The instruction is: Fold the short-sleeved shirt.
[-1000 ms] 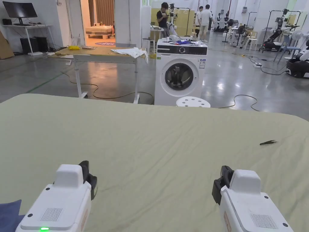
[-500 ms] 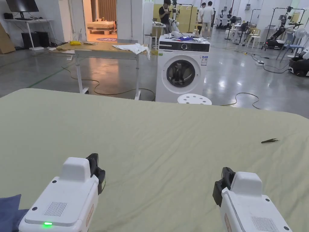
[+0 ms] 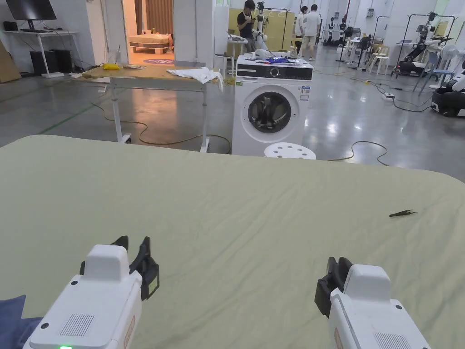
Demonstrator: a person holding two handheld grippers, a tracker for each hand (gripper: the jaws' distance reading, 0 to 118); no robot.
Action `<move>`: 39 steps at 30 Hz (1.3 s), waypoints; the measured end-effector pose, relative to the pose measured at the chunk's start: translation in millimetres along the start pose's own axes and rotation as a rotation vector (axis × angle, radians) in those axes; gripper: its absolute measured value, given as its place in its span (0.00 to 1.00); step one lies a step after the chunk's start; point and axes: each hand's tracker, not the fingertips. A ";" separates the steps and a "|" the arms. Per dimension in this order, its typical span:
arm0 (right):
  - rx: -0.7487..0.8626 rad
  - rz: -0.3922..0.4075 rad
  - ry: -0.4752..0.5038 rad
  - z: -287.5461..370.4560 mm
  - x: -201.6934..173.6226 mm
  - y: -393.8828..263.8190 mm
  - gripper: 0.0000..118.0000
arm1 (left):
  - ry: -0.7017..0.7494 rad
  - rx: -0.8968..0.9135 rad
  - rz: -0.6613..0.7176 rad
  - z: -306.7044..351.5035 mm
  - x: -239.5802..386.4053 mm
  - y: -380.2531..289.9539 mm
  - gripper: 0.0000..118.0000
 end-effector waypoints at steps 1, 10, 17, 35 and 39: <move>0.003 0.003 -0.007 0.1 0.5 -0.3 0.30 | 0.001 -0.001 0.007 0.2 -0.1 -0.5 0.44; 0.033 0.027 -0.058 2.2 4.2 -0.2 0.86 | 0.016 0.010 -0.012 2.2 -1.7 1.7 0.83; 0.031 -0.021 -0.016 -1.4 8.3 3.4 0.91 | -0.028 0.029 0.007 2.8 -5.3 2.0 0.89; -0.142 -0.229 -0.049 -16.1 11.5 12.5 0.91 | -0.007 0.015 0.004 1.1 -9.5 1.6 0.95; -0.173 -0.239 -0.080 -16.6 7.3 18.1 0.91 | -0.015 0.008 0.007 1.4 -7.7 3.5 0.95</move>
